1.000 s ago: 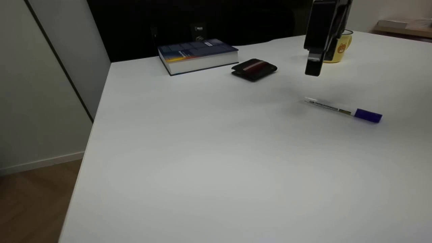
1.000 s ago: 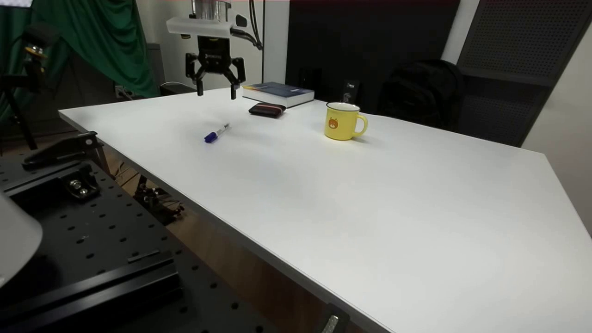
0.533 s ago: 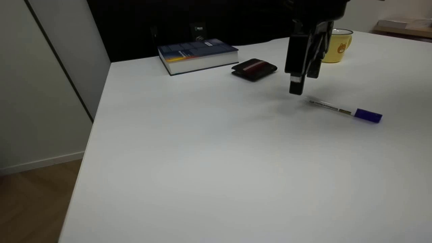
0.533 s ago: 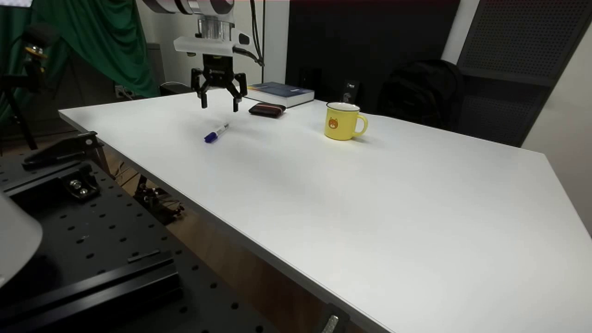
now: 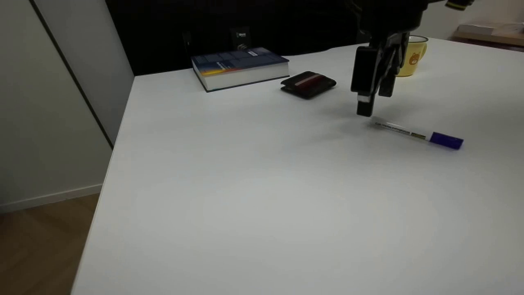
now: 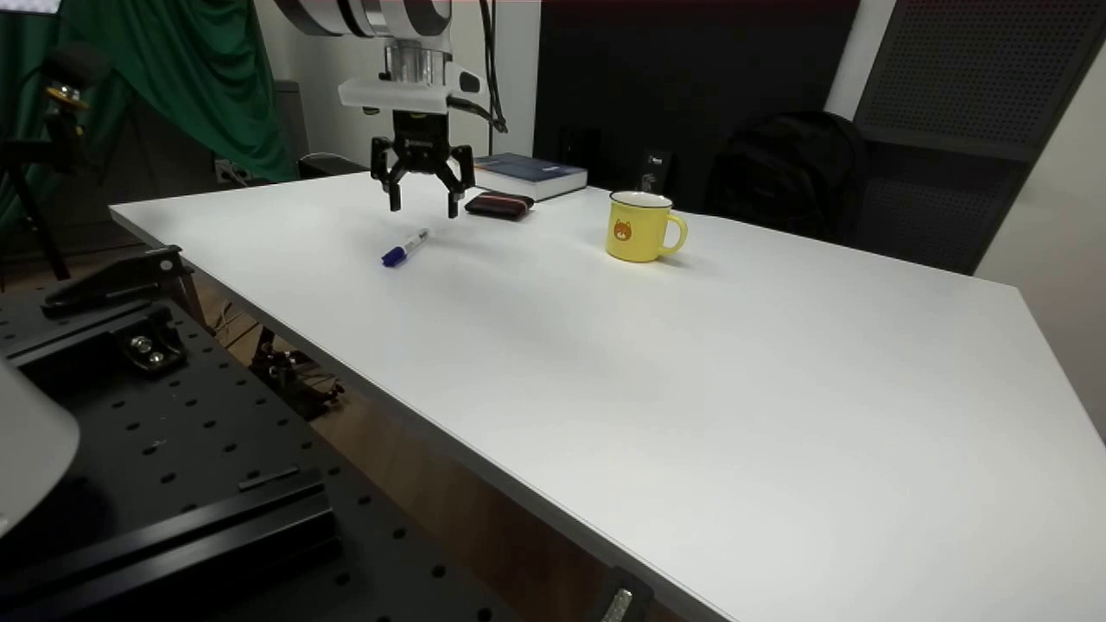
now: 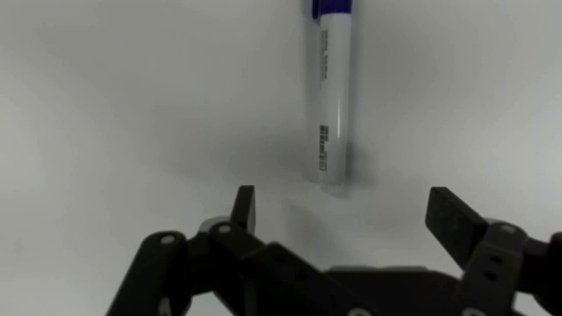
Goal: Put the pen in the cup
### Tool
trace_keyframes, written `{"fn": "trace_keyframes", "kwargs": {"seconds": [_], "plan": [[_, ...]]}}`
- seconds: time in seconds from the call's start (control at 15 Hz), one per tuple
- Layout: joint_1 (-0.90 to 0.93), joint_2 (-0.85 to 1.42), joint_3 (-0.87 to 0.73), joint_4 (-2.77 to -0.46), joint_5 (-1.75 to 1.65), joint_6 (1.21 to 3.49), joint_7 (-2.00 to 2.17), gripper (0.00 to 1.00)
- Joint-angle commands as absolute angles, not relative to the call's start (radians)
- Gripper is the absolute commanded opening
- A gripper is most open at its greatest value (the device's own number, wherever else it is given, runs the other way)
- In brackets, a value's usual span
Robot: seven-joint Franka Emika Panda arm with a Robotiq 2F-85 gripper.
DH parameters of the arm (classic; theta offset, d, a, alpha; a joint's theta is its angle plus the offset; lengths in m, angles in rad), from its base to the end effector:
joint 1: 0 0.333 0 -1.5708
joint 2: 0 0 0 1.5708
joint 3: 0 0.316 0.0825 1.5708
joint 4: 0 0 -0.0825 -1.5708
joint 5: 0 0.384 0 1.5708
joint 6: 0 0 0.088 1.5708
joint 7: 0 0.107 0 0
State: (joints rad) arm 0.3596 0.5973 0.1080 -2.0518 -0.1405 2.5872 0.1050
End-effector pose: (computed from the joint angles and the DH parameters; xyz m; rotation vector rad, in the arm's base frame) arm 0.5179 0.2655 0.1383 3.0313 0.7215 -0.0787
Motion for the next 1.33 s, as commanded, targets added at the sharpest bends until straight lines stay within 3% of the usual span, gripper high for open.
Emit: {"fn": "trace_keyframes", "kwargs": {"seconds": [0.0, 1.27], "plan": [[0.342, 0.613, 0.107, -2.073, -0.131, 2.610, 0.129, 1.00], [0.327, 0.576, 0.120, -2.207, -0.149, 2.738, 0.114, 1.00]]}}
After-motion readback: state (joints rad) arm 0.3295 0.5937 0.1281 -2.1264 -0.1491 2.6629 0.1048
